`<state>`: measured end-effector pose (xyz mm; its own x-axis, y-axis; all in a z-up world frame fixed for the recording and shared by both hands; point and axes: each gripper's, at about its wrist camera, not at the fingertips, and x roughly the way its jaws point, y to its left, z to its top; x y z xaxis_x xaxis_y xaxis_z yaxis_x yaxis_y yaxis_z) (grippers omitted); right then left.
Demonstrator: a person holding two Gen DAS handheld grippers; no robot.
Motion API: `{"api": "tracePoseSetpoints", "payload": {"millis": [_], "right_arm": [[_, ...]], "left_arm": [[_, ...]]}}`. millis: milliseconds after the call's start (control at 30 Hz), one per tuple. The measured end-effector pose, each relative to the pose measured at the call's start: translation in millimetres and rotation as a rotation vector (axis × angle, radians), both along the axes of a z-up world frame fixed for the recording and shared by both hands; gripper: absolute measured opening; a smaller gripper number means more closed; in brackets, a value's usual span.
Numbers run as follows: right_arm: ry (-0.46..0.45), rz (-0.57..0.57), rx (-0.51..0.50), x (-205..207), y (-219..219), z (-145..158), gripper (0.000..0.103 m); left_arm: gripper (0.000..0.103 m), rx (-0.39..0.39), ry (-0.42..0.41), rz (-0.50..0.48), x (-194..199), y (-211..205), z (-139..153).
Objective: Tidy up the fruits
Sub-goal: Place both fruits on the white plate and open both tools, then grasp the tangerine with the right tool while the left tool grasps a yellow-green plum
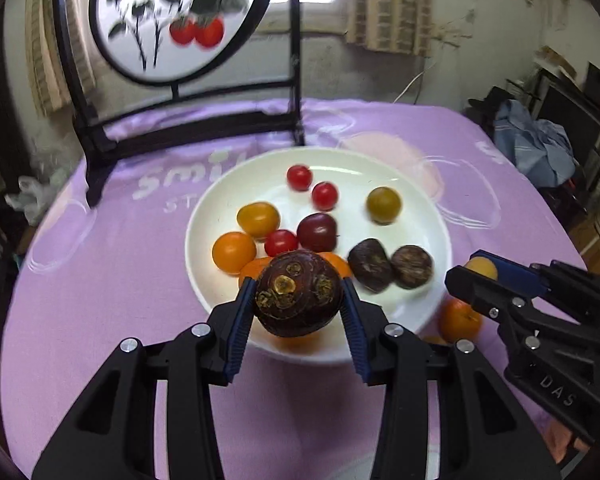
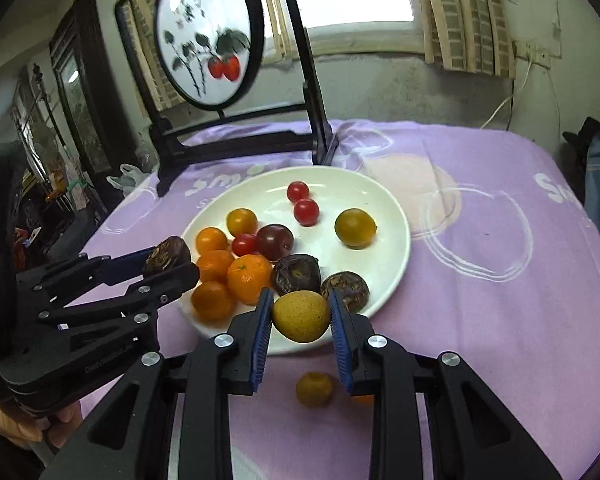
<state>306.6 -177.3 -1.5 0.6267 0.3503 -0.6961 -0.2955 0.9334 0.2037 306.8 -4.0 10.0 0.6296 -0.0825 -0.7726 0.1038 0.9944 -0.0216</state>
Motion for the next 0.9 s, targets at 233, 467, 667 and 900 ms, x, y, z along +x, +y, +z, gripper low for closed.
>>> {"api": "tracePoseSetpoints", "payload": {"millis": [233, 467, 667, 900], "right_arm": [[0.067, -0.043, 0.012, 57.4, 10.1, -24.3, 0.034], [0.050, -0.098, 0.028, 55.8, -8.1, -23.0, 0.055], [0.036, -0.111, 0.059, 27.0, -28.4, -11.8, 0.061], [-0.012, -0.147, -0.050, -13.9, -48.8, -4.4, 0.062]], "left_arm": [[0.042, -0.009, 0.038, 0.027, 38.3, 5.1, -19.5], [0.088, -0.019, -0.004, 0.139, 29.1, 12.8, -2.5], [0.090, 0.030, -0.066, 0.098, -7.3, -1.6, 17.2], [0.093, -0.018, -0.039, 0.070, -60.7, -13.1, 14.7]]}}
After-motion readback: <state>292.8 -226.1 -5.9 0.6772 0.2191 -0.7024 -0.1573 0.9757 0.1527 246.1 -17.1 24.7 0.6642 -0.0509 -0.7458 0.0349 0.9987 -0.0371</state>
